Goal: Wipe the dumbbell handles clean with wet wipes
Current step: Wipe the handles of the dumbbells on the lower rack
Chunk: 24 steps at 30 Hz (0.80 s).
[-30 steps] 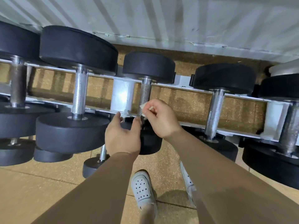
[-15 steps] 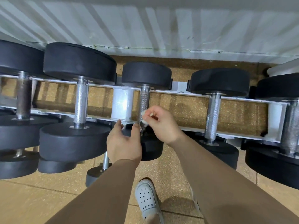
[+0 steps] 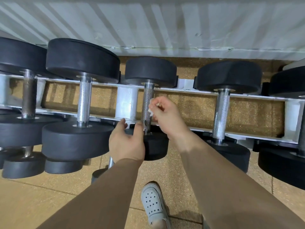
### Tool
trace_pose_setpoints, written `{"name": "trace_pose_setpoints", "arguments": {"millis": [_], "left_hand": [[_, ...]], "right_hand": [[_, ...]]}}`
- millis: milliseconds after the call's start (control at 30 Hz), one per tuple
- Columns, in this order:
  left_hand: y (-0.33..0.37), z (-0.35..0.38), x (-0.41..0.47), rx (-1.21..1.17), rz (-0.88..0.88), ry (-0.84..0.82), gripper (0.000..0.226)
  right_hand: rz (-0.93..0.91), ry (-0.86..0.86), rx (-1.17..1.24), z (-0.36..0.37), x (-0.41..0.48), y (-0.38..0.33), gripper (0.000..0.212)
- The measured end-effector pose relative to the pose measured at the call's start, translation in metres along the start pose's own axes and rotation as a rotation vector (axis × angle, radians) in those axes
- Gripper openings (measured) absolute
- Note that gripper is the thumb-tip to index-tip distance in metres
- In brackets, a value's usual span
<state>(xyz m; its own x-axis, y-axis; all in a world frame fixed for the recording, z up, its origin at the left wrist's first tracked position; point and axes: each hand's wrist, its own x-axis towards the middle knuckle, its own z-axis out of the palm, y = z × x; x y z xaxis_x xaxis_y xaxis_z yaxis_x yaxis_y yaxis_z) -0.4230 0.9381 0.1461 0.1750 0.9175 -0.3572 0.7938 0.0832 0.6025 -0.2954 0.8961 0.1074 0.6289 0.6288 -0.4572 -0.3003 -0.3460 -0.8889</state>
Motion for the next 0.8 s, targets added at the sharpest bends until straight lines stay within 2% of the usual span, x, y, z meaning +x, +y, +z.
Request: {"name": "trace_pose_setpoints", "arguments": {"millis": [100,300,467,600,733,800], "left_hand": [[-0.002,0.002,0.002,-0.019,-0.023,0.009,0.080],[-0.002,0.002,0.000,-0.045,-0.054,0.006,0.077],[-0.001,0.002,-0.001,-0.049,-0.055,0.016,0.077],[-0.001,0.004,0.001,-0.030,-0.056,0.017,0.079],[0.001,0.003,0.000,-0.023,-0.053,0.015,0.084],[-0.001,0.002,0.002,-0.017,-0.054,0.016,0.087]], "right_hand": [[0.007,0.077,0.113,0.005,0.014,-0.007,0.006],[0.021,-0.042,0.024,0.004,-0.009,0.018,0.004],[-0.052,0.194,0.195,0.010,0.015,-0.005,0.016],[0.005,0.287,0.227,0.016,0.007,-0.008,0.018],[0.082,0.092,0.094,0.012,-0.015,0.000,0.016],[0.046,0.078,0.075,0.011,-0.011,-0.002,0.016]]}}
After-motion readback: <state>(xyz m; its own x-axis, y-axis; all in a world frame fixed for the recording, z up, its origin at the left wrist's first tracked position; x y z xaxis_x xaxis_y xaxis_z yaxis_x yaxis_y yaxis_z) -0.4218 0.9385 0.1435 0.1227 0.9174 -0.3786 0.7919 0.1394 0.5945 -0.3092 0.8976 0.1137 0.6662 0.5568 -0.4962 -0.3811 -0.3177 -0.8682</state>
